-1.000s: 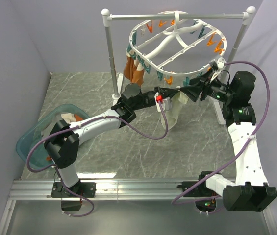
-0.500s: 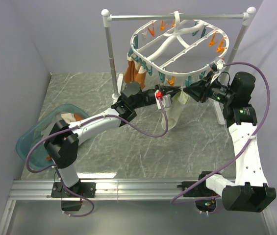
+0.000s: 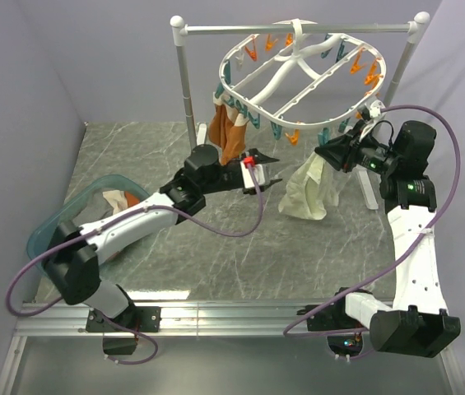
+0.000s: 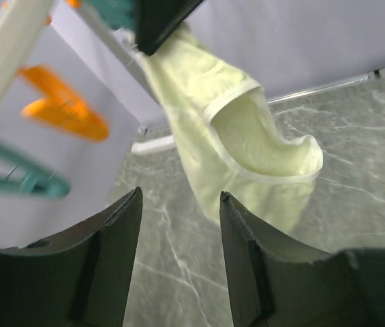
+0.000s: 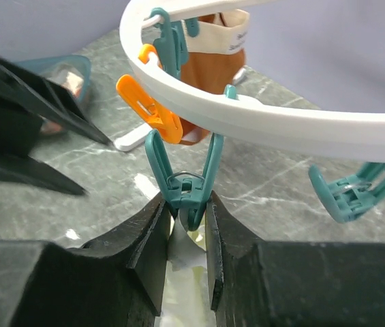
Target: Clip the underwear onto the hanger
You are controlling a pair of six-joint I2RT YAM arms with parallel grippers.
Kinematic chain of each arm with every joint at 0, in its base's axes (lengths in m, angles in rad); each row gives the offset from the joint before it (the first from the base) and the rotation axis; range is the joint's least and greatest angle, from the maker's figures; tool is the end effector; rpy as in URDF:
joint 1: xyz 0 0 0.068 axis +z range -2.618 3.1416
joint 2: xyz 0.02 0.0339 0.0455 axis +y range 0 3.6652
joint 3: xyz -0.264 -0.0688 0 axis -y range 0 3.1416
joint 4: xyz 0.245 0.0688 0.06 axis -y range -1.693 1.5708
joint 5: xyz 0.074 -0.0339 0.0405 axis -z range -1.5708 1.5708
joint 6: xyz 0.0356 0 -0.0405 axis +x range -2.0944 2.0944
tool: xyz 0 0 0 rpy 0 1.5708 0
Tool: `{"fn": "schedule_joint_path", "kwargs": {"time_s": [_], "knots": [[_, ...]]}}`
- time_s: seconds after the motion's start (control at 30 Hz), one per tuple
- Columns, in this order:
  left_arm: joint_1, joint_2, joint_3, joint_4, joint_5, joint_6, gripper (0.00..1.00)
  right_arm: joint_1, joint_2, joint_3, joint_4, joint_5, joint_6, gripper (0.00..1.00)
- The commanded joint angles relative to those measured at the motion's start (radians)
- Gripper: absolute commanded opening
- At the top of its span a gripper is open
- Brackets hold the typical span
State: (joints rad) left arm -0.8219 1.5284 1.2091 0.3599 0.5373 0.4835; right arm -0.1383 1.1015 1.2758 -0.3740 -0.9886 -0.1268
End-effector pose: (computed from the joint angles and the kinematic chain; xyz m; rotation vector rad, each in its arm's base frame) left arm 0.2350 -0.2796 0.3616 1.2646 0.9393 -0.6765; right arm 0.2252 -0.0013 0.4320 -0.6869 1.5830 0.6728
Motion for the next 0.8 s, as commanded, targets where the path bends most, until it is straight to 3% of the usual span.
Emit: {"fn": "schedule_joint_path", "kwargs": {"time_s": [0.0, 0.23, 0.4, 0.77], "knots": [[0.032, -0.092, -0.026, -0.101, 0.012, -0.135, 0.55, -0.032, -0.002, 0.056, -0.031, -0.013, -0.068, 0.27], [0.078, -0.108, -0.098, -0.128, 0.027, -0.272, 0.55, -0.061, 0.001, 0.091, -0.108, 0.004, -0.135, 0.39], [0.079, -0.117, -0.143, -0.070, 0.049, -0.318, 0.59, -0.064, -0.029, 0.073, -0.118, 0.028, -0.128, 0.59], [0.082, -0.189, -0.192, -0.093, 0.023, -0.367, 0.65, -0.064, -0.155, 0.007, -0.169, 0.062, -0.094, 0.59]]}}
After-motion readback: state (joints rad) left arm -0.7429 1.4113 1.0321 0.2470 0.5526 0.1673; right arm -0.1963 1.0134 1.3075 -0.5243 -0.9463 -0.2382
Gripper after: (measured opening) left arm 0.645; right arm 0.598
